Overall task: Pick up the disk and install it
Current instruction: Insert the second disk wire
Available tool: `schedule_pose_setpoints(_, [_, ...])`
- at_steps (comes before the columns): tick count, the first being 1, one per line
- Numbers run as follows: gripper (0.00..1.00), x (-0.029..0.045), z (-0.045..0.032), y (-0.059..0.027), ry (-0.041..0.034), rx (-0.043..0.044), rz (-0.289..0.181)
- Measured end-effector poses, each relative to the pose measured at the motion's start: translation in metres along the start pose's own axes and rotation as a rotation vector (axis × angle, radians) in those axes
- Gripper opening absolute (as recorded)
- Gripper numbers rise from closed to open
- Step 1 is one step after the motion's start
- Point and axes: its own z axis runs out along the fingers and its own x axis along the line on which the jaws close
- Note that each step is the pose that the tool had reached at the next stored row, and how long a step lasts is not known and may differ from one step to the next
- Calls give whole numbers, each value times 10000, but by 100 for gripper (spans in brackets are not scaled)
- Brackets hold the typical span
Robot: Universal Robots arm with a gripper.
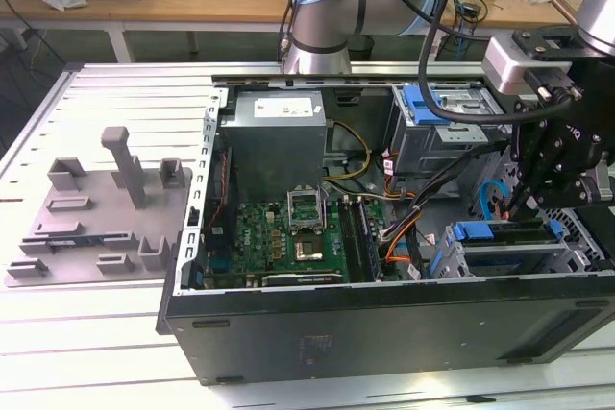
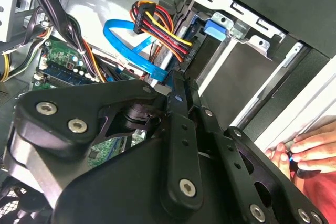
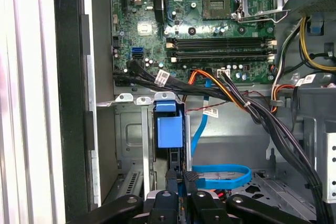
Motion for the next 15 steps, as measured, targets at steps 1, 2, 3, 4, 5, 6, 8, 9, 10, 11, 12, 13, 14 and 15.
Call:
schedule_pose_setpoints(1, [16, 0, 2, 0, -2, -1, 0])
schedule_pose_setpoints(2, [16, 1, 3, -1, 0, 0, 0])
schedule_pose_setpoints(3, [16, 1, 6, -1, -1, 0, 0])
schedule_pose_setpoints(4, [16, 1, 8, -1, 0, 0, 0])
schedule_pose_setpoints(5, [16, 1, 11, 0, -2, 0, 0])
schedule_pose_setpoints(6, [16, 1, 13, -1, -1, 0, 0])
schedule_pose_setpoints(8, [16, 1, 17, -1, -2, 0, 0])
schedule_pose_setpoints(9, [16, 1, 19, -1, -1, 0, 0])
schedule_pose_setpoints(10, [16, 1, 22, -1, -3, 0, 0])
schedule_pose_setpoints(11, [16, 1, 25, -1, -2, 0, 0])
schedule_pose_setpoints(12, [16, 1, 26, -1, -2, 0, 0])
schedule_pose_setpoints(13, [16, 1, 31, -2, -2, 0, 0])
schedule_pose_setpoints(14, [16, 1, 36, -2, -2, 0, 0])
schedule_pose_setpoints(15, [16, 1, 38, -3, -2, 0, 0])
